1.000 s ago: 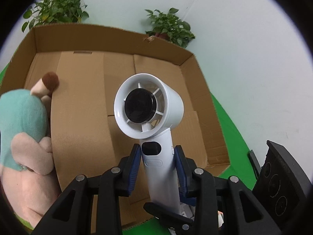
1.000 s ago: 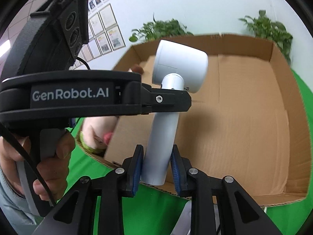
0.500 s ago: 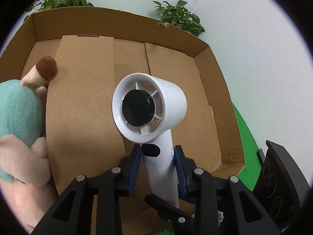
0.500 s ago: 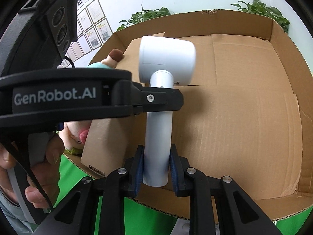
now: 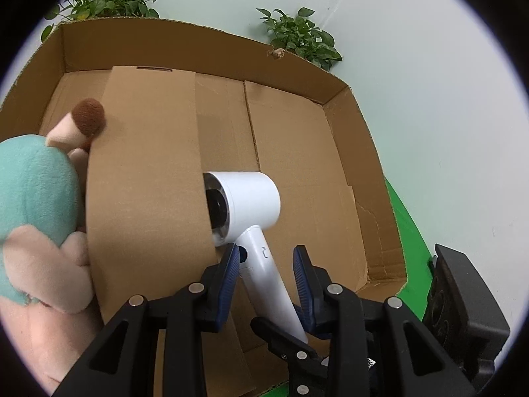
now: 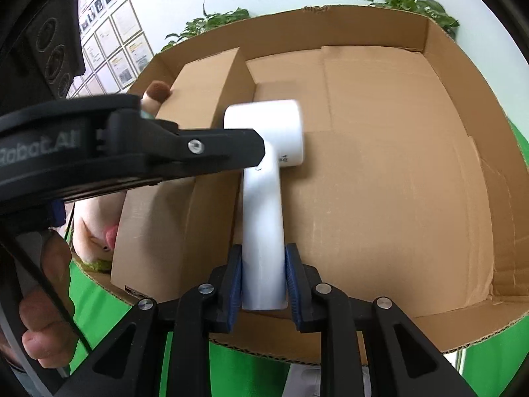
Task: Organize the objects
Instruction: 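Lower the white hair dryer into the tray box and open the left tool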
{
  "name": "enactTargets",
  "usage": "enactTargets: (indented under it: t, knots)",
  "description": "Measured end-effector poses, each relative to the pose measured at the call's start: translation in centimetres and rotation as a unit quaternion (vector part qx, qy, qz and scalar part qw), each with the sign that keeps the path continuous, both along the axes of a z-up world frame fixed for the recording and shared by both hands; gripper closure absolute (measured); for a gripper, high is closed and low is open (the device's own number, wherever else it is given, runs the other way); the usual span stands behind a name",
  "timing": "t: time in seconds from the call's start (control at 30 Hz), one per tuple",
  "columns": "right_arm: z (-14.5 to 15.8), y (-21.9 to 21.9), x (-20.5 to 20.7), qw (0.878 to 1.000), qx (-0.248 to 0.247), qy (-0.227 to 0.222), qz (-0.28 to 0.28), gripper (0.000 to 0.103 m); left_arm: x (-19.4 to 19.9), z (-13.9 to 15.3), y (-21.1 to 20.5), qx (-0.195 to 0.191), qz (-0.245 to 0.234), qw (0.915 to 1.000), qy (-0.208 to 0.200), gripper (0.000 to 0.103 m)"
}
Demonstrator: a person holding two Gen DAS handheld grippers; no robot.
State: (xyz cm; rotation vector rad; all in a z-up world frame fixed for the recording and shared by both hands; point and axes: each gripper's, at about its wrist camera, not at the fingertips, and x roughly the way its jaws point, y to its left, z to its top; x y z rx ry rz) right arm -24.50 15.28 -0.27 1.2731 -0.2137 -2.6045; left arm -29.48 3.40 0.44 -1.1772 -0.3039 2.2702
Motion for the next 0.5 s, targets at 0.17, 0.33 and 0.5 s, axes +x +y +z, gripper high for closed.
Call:
enactTargets:
  t: [0.17, 0.33, 0.5]
  knots:
    - [0.0, -1.6, -0.8, 1.0, 0.006, -0.009, 0.006, 0.08, 0.8, 0.4, -1.3, 0.016, 0.006, 0.9998, 0.001, 0.073]
    - [-0.6, -2.9, -1.2, 0.999, -0.004, -0.029, 0.031, 0.074, 2.3, 0.6, -2.4, -0.003, 0.016, 0.9998, 0.014, 0.073]
    - [1.5, -3.4, -0.7, 0.999, -0.013, 0.016, 0.042, 0.061, 3.9, 0.5, -3.3, -0.026, 0.023, 0.999, 0.028, 0.073]
